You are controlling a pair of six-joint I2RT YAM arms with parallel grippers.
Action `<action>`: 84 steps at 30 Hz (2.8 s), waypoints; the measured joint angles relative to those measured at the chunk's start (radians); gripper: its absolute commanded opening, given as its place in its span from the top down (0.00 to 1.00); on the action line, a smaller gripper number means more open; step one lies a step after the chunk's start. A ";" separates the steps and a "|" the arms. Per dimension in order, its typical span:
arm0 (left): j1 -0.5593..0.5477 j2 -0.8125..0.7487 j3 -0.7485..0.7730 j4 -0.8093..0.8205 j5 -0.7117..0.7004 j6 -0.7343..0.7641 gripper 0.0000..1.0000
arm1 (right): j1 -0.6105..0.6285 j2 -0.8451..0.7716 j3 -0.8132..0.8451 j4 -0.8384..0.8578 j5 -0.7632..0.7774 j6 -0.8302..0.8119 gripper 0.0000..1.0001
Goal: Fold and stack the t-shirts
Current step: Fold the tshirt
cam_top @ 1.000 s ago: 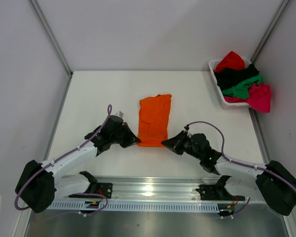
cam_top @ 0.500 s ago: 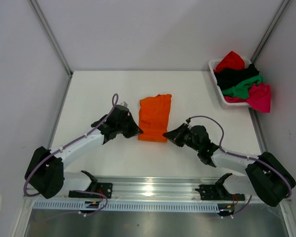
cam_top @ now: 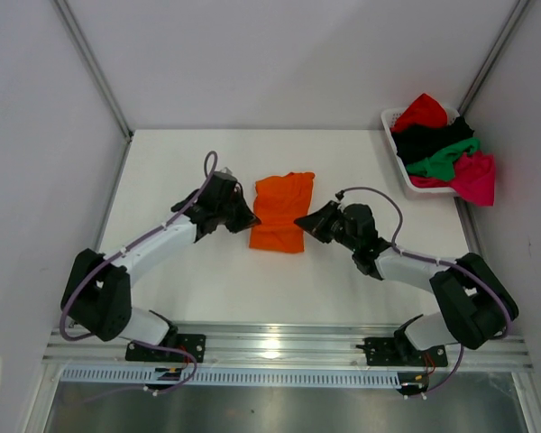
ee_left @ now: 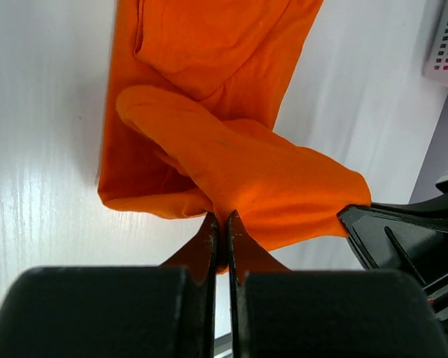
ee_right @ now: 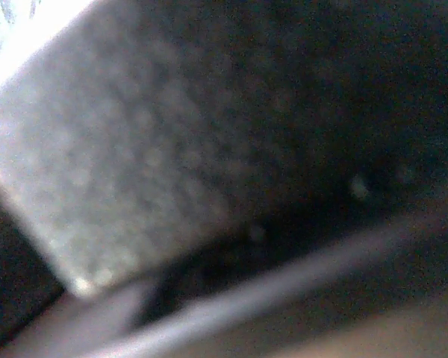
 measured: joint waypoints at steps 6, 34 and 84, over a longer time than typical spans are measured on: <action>0.038 0.093 0.100 -0.026 -0.002 0.027 0.99 | -0.025 0.119 0.093 0.009 -0.014 -0.037 0.99; 0.125 0.861 1.267 -0.443 0.334 0.450 0.99 | -0.135 0.420 0.359 0.058 -0.021 -0.090 0.98; 0.214 0.974 0.924 0.096 0.576 0.346 0.99 | -0.262 0.640 0.542 0.118 -0.034 -0.120 0.98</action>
